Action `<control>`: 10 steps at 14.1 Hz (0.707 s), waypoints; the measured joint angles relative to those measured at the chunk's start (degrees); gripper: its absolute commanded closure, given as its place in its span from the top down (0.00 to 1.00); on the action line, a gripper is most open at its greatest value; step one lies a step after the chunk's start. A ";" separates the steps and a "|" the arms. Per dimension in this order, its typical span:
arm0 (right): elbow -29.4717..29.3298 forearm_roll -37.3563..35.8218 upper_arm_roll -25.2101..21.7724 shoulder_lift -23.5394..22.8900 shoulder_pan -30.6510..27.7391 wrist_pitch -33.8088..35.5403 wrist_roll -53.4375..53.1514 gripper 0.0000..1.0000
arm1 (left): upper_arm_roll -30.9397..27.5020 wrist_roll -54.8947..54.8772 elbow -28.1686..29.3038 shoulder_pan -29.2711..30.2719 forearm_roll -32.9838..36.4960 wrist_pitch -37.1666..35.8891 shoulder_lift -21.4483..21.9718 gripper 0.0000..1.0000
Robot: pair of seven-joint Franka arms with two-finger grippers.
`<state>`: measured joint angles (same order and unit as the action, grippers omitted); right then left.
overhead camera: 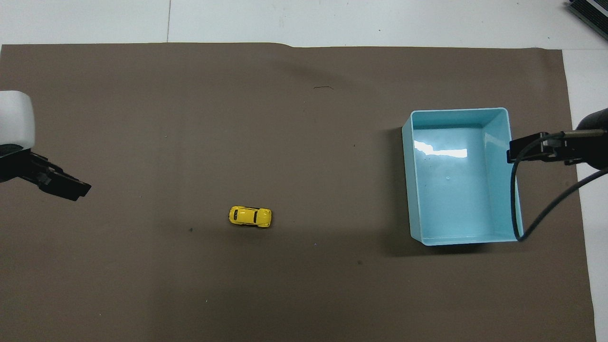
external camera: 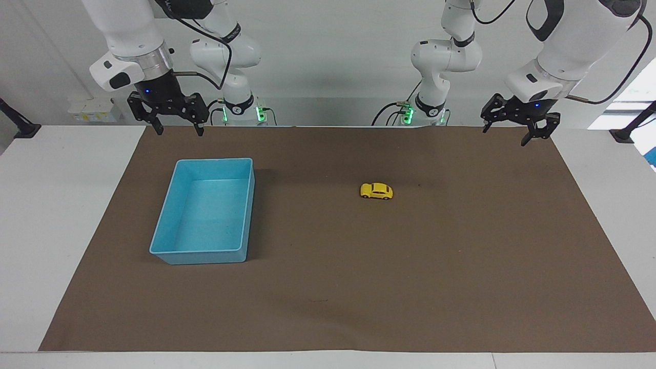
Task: Wind up and store yellow beetle car
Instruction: 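Move the left gripper toward the yellow toy car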
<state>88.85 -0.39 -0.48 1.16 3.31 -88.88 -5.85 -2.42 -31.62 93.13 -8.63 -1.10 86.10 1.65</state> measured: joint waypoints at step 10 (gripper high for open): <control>0.00 0.00 -0.03 0.00 0.00 0.00 0.00 1.00 | 0.12 -38.11 7.38 -3.14 -0.80 10.74 -0.65 1.00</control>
<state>88.85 -0.39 -0.51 1.16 3.31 -88.88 -5.85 -2.30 -69.73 100.51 -11.77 -1.89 96.84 0.99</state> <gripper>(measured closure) 0.000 0.000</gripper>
